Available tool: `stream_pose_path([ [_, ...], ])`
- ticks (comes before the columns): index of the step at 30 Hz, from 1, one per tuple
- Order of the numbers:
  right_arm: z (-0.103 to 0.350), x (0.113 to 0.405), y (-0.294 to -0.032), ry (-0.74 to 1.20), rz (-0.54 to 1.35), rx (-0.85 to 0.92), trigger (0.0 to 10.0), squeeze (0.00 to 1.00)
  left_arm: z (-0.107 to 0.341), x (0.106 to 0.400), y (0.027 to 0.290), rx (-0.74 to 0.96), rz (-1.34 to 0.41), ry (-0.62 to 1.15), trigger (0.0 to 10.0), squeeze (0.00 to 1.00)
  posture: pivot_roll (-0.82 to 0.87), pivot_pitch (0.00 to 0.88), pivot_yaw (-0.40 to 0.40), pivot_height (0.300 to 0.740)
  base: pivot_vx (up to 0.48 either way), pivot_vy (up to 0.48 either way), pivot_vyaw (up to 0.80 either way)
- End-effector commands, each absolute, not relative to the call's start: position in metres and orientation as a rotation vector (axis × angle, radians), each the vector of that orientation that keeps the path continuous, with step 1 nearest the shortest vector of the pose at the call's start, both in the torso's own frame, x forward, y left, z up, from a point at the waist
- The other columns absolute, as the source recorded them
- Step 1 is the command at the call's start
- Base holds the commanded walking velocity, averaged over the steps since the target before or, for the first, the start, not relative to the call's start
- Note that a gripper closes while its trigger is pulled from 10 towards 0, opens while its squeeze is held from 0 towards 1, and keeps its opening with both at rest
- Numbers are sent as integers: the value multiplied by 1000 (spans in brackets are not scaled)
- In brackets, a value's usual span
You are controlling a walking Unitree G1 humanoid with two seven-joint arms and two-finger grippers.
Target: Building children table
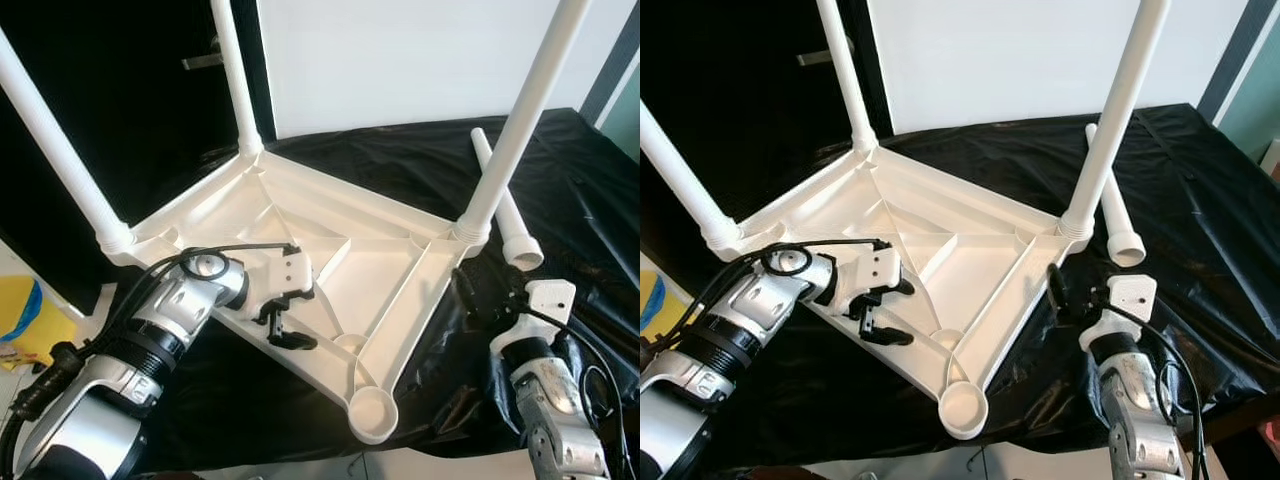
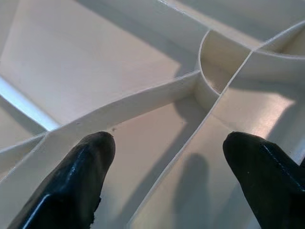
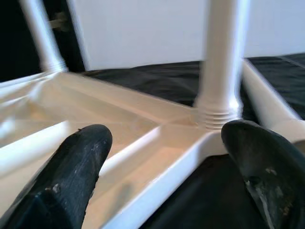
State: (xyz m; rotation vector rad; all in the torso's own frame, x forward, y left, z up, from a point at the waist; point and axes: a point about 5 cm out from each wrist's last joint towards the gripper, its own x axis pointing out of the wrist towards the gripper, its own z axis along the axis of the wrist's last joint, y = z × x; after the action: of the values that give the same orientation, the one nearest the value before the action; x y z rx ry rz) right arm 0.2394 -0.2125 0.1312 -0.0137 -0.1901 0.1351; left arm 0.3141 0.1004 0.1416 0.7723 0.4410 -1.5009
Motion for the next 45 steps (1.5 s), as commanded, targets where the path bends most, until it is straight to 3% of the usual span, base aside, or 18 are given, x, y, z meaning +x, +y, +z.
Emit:
stream_pose_path([
  [1, 129, 237, -209, -174, 167, 1, 10000, 0, 136, 312, 106, 789, -1523, 491, 10000, 0, -44, 25, 79, 740, 0, 0, 0],
  [10, 130, 212, -206, -92, 364, -48, 10000, 0, 124, 318, 108, 817, -1445, 574, 10000, 0, -65, 38, 92, 740, 0, 0, 0],
  [17, 137, 206, -210, -82, 381, -61, 10000, 0, 117, 336, 104, 826, -1278, 644, 10000, 0, -75, 45, 100, 740, 0, 0, 0],
  [22, 137, 206, -209, -82, 381, -63, 10000, 0, 118, 340, 103, 835, -1253, 663, 9725, 0, -77, 50, 106, 740, 0, 0, 0],
  [23, 138, 206, -209, -83, 377, -63, 10000, 0, 117, 340, 104, 838, -1244, 672, 0, 0, -78, 53, 113, 740, 0, 0, 0],
  [45, 140, 207, -208, -68, 374, -60, 10000, 0, 115, 336, 103, 810, -1286, 689, 0, 0, -65, 52, 109, 740, 0, 0, 0],
])
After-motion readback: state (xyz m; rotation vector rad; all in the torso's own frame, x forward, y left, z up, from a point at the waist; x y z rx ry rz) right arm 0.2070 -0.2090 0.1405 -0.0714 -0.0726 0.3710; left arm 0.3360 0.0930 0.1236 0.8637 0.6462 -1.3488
